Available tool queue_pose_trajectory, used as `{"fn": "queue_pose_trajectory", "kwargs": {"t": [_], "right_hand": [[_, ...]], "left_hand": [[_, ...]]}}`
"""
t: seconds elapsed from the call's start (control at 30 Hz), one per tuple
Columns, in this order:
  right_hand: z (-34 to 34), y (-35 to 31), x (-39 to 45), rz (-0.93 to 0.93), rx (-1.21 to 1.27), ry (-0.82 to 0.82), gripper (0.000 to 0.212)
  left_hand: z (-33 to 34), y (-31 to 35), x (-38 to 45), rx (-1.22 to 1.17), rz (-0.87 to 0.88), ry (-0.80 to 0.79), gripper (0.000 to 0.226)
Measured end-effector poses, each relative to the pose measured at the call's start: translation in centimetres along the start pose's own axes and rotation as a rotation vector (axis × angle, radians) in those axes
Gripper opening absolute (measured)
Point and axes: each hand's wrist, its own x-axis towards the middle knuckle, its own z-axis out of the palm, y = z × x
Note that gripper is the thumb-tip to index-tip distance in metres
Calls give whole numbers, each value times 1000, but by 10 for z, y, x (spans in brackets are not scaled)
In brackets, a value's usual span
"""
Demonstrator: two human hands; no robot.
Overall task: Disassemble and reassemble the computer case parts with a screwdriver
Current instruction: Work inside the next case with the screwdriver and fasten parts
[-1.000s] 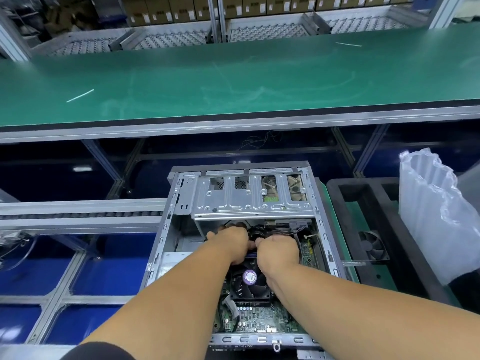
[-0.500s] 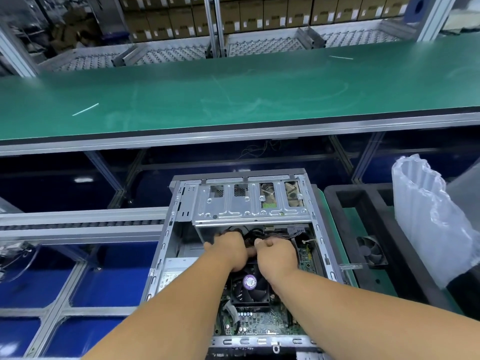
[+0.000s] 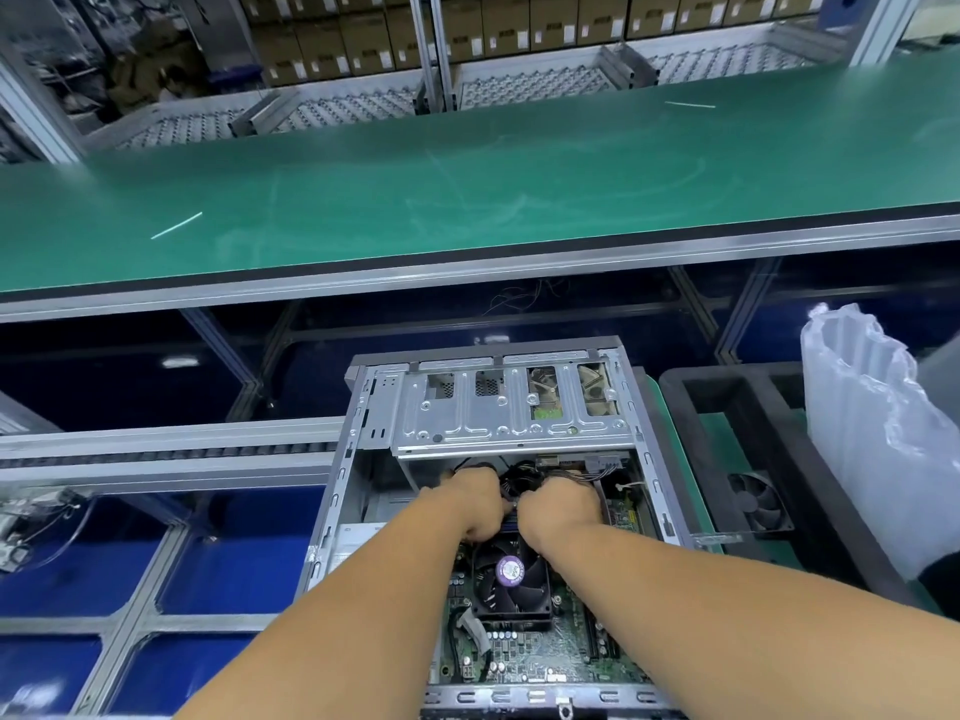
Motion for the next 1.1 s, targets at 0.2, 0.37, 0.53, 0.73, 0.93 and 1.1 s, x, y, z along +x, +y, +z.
{"fn": "queue_pose_trajectory", "kwargs": {"t": [0.2, 0.37, 0.53, 0.73, 0.93, 1.1], "right_hand": [[3, -1, -8, 12, 331, 29, 22], [7, -3, -26, 74, 722, 61, 31], [-16, 1, -61, -104, 668, 15, 21], [-88, 77, -117, -362, 724, 90, 41], [-108, 193, -104, -76, 970, 322, 29], [-74, 249, -105, 86, 929, 297, 16]], "left_hand": [[7, 6, -1, -9, -94, 54, 32], [3, 9, -5, 7, -118, 13, 32], [1, 9, -24, -209, -103, 114, 24], [6, 9, -83, -799, 28, 522, 28], [9, 70, -159, -1494, 365, 381, 27], [22, 158, -181, -1771, 502, -52, 27]]}}
